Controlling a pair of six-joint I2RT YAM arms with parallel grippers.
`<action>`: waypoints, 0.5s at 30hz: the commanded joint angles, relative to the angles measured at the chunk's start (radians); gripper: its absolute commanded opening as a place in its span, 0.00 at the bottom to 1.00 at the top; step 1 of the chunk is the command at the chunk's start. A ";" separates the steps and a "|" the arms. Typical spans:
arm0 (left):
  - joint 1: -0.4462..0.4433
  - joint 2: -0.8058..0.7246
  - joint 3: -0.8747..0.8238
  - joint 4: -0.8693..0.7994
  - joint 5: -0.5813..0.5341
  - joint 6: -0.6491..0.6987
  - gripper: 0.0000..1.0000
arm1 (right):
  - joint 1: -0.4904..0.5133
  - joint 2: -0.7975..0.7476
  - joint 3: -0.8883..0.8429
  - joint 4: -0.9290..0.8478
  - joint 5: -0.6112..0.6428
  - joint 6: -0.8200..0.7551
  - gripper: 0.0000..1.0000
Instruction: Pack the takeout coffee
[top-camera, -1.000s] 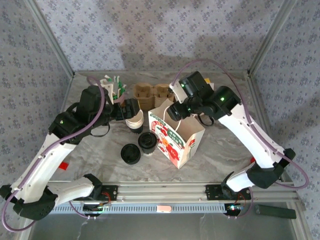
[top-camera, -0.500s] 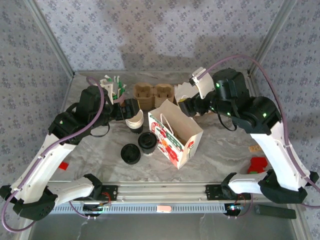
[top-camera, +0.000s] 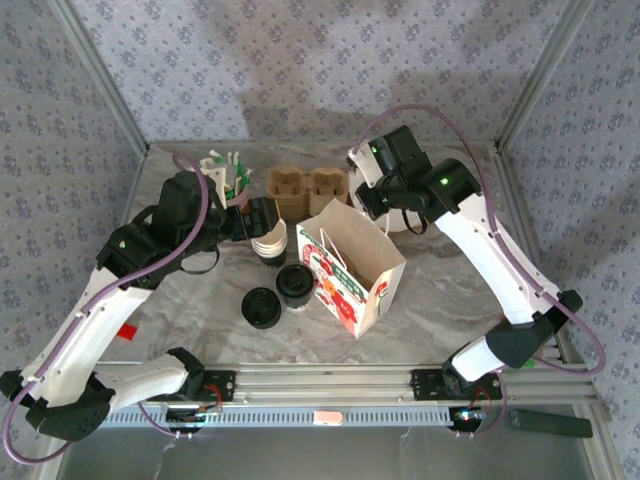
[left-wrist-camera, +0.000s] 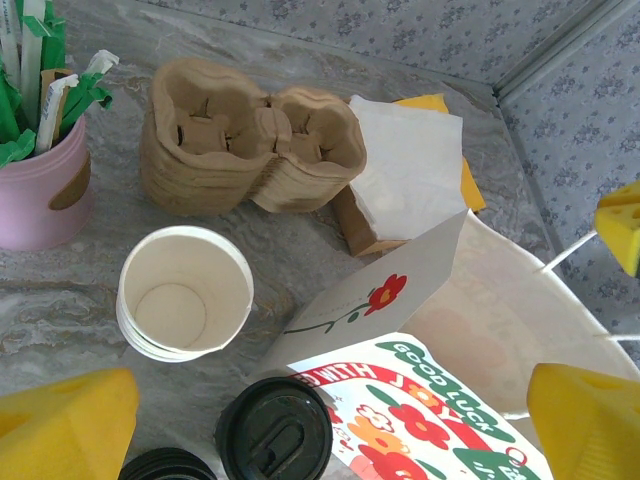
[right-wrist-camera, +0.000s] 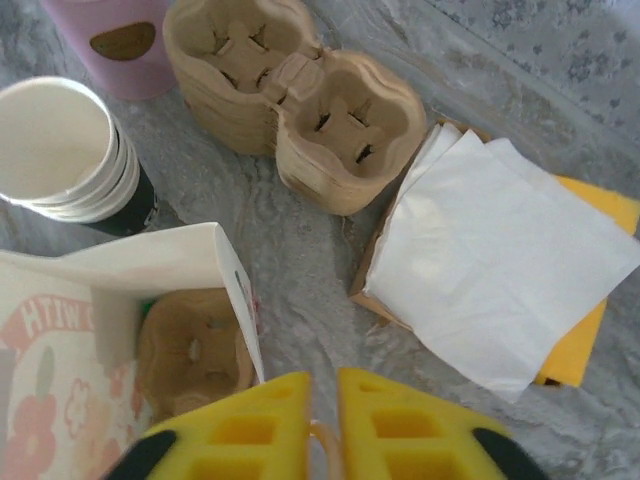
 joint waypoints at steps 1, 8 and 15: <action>0.006 0.014 0.039 0.013 0.023 0.006 1.00 | -0.018 -0.063 -0.021 -0.005 0.005 0.028 0.05; 0.006 0.036 0.050 0.020 0.035 0.012 1.00 | -0.062 -0.118 -0.042 -0.021 0.068 0.032 0.00; 0.006 0.038 0.046 0.024 0.028 0.012 1.00 | -0.122 -0.121 -0.091 0.009 0.051 0.053 0.11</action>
